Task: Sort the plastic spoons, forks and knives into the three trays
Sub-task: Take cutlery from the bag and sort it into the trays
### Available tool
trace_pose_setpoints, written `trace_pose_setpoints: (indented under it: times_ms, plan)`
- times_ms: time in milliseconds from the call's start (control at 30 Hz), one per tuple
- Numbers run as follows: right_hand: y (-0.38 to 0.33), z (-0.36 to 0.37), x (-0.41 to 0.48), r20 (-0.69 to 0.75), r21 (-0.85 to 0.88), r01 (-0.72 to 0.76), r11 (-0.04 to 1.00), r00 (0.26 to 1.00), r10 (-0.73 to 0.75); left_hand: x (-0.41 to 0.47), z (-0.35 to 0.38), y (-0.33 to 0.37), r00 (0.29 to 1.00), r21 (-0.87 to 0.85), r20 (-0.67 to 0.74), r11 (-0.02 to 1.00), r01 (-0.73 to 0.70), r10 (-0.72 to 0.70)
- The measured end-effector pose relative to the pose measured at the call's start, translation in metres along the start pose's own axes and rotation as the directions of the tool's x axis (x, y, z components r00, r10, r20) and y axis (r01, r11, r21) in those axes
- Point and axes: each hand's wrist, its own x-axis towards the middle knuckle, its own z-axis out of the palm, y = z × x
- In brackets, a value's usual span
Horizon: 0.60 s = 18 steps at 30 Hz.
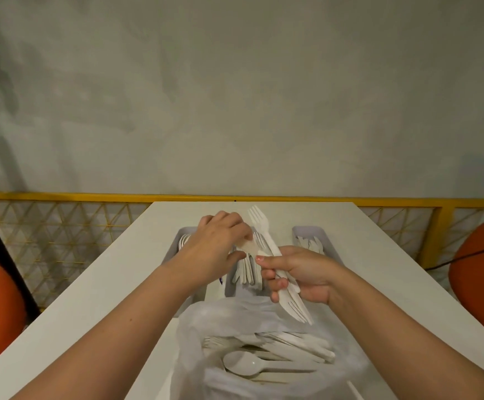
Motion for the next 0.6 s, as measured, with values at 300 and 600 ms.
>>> trace_pose_setpoints:
  times_ms: [300,600]
  plan:
    - [-0.003,-0.006,-0.017,-0.074,0.104,-0.067,0.992,0.994,0.075,-0.008,-0.002,0.007,0.986,-0.112,0.162,0.993,-0.031,0.049]
    - [-0.004,-0.015,-0.032,-0.218,0.111,-0.039,0.993,0.974,0.062,-0.015,-0.013,0.0,0.967,-0.209,0.253,0.973,0.1,-0.045]
